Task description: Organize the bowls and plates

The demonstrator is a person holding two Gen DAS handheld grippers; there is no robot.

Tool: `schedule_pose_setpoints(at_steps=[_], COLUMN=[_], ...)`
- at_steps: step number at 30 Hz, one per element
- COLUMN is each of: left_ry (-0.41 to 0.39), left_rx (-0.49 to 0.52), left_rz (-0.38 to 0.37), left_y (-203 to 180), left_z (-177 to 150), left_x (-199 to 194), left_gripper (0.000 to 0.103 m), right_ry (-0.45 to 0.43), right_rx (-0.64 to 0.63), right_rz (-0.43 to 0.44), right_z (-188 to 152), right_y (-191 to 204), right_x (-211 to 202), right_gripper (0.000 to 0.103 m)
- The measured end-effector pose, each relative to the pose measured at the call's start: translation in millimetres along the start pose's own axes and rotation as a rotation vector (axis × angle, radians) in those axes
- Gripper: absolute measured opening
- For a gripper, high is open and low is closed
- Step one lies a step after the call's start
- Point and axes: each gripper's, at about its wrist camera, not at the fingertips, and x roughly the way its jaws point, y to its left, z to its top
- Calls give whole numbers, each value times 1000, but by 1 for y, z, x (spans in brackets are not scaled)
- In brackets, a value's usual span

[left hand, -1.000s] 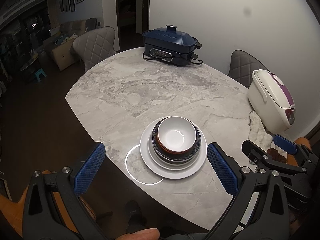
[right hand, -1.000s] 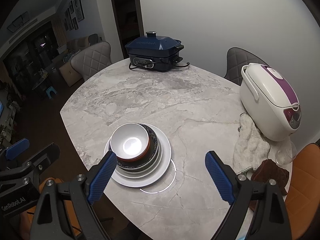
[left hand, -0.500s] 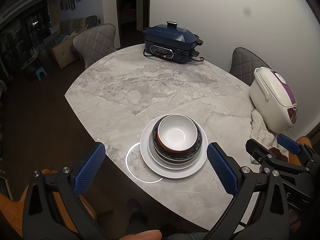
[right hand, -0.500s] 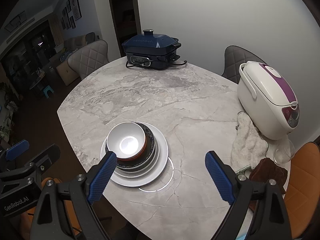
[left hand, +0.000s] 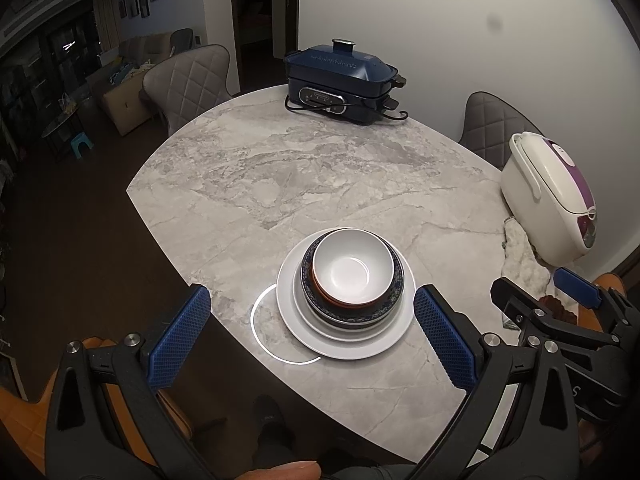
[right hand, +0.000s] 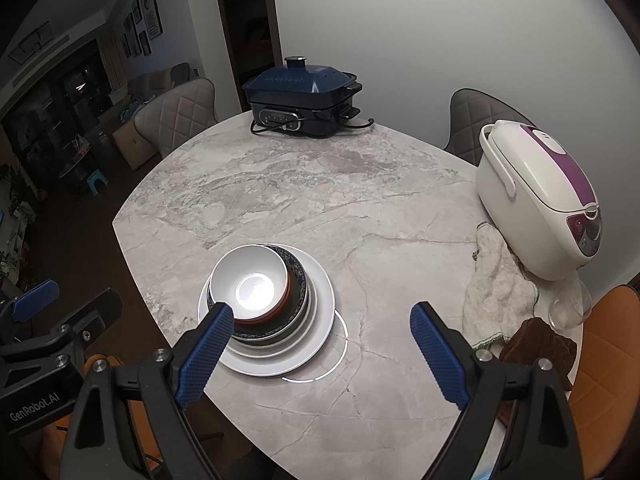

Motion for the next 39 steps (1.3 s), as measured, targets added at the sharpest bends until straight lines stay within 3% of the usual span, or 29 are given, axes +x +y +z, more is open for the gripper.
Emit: schedule_pose_setpoints(at_steps=[39], left_ry=[12], left_rx=[23], left_rz=[-11], left_y=[1], left_z=[13], left_x=[28], left_gripper=[102], right_ry=[4], right_rx=[0], right_rz=[5], right_z=[4], right_y=[-5], right_x=[4], right_gripper=[92])
